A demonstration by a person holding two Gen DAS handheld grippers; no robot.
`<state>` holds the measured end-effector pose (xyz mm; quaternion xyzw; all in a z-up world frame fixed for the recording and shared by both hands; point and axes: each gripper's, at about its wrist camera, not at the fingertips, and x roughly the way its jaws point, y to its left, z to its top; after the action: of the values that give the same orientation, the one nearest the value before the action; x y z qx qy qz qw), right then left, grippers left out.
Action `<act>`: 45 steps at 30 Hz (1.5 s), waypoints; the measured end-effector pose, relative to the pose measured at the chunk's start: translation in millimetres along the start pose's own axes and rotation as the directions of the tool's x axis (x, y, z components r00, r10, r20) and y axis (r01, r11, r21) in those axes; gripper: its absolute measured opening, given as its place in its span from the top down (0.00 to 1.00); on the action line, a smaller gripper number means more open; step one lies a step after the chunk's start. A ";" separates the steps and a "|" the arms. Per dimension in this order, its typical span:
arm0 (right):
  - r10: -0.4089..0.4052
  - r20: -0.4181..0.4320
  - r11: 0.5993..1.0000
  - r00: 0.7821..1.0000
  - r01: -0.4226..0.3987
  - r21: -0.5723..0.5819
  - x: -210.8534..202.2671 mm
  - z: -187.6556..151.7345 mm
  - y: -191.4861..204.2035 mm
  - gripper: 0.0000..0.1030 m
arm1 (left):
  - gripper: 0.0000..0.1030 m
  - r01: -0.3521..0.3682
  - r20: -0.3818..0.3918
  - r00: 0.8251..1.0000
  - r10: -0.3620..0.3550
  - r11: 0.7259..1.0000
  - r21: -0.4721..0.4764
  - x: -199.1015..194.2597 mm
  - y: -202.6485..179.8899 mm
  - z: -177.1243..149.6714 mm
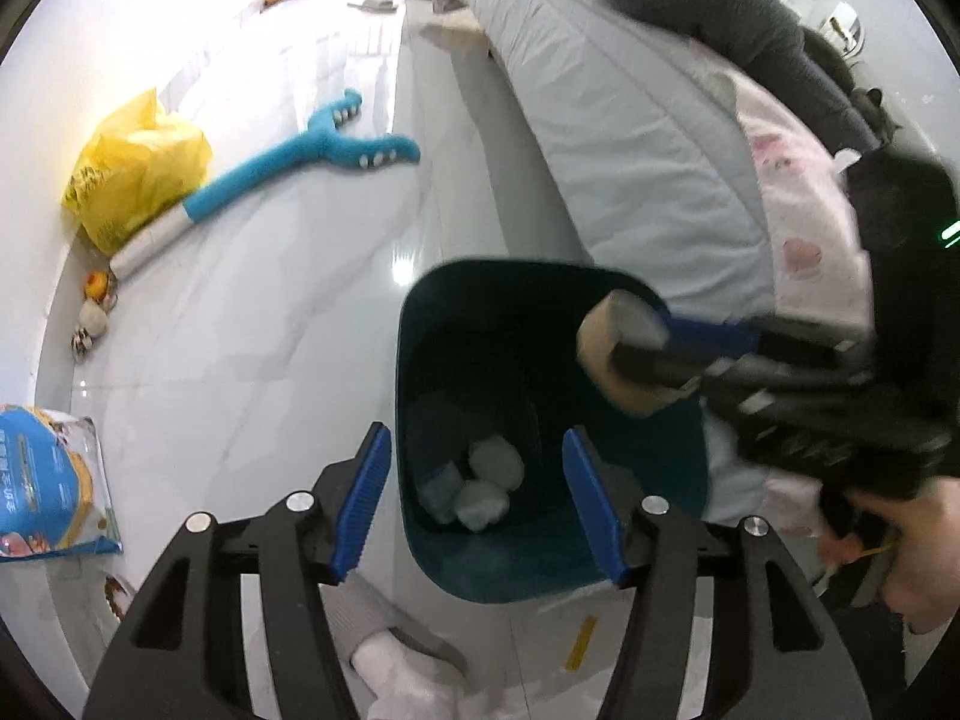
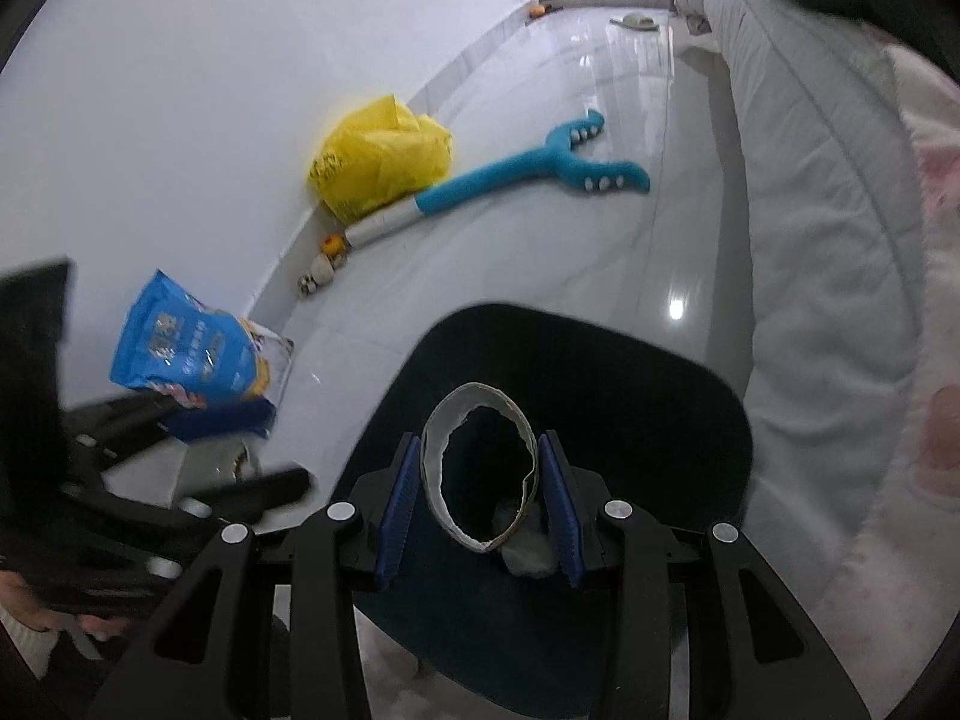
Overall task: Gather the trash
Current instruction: 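Lower the cardboard tape core into the bin and open the right tool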
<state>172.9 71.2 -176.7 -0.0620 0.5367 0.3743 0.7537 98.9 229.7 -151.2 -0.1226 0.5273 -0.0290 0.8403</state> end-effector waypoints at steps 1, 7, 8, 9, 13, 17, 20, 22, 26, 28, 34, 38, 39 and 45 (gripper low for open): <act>-0.005 -0.015 1.000 1.000 0.005 0.000 5.7 -1.9 -0.6 0.60 | 0.44 0.006 0.012 1.000 -0.006 1.000 0.001 -2.7 -0.3 0.9; -0.023 -0.079 1.000 0.997 0.023 0.001 29.1 -11.6 -0.2 0.60 | 0.49 0.031 0.099 0.994 -0.034 0.999 0.032 -21.0 -8.8 7.0; -0.025 -0.084 1.000 0.996 0.025 -0.001 31.2 -12.3 0.4 0.60 | 0.50 0.037 0.112 0.993 -0.041 0.999 0.035 -23.1 -10.0 8.2; -0.025 -0.090 1.000 0.996 0.025 -0.004 33.8 -13.0 1.2 0.60 | 0.52 0.041 0.126 0.991 -0.046 0.998 0.041 -26.0 -10.9 9.2; -0.032 -0.117 0.999 0.993 0.030 -0.014 42.5 -16.0 4.8 0.60 | 0.53 0.039 0.170 0.984 -0.048 0.998 0.056 -35.7 -16.4 13.0; -0.073 -0.155 0.997 0.985 0.069 -0.033 50.7 -21.1 1.2 0.58 | 0.53 0.020 0.241 0.970 -0.035 0.998 0.065 -50.7 -20.0 18.4; -0.084 -0.178 0.996 0.980 0.079 -0.034 53.2 -25.0 -3.3 0.58 | 0.53 0.006 0.289 0.957 -0.025 0.998 0.067 -61.8 -23.0 22.8; -0.089 -0.181 0.996 0.980 0.083 -0.036 51.9 -27.0 -5.1 0.58 | 0.51 -0.003 0.312 0.950 -0.015 0.998 0.058 -67.1 -23.4 24.8; -0.091 -0.165 0.996 0.982 0.087 -0.035 44.2 -25.9 -4.9 0.45 | 0.49 -0.020 0.342 0.940 0.006 0.999 0.037 -73.7 -22.7 29.0; -0.089 -0.153 0.996 0.984 0.083 -0.043 38.5 -24.3 -3.2 0.45 | 0.48 -0.042 0.354 0.935 0.027 0.998 0.036 -77.1 -23.7 31.2; -0.077 -0.090 0.996 0.993 0.073 -0.049 13.0 -14.1 -3.2 0.45 | 0.45 -0.058 0.387 0.921 0.041 0.998 0.033 -85.8 -30.5 36.5; -0.071 -0.040 0.996 0.997 0.069 -0.049 -9.8 -8.5 -6.9 0.43 | 0.43 -0.076 0.409 0.911 0.048 0.996 0.053 -92.1 -41.1 40.0; -0.069 -0.030 0.997 0.997 0.067 -0.048 -14.3 -7.2 -7.6 0.43 | 0.41 -0.072 0.415 0.909 0.041 0.996 0.059 -94.5 -45.1 41.8; -0.048 0.064 0.998 0.997 0.051 -0.047 -52.8 -0.9 -15.8 0.39 | 0.25 -0.037 0.433 0.901 0.003 0.997 0.069 -102.3 -62.8 48.9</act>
<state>174.6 33.2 -136.8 -0.0817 0.5020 0.3702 0.7774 102.4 195.7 -26.1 -0.0886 0.3274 -0.0123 0.9406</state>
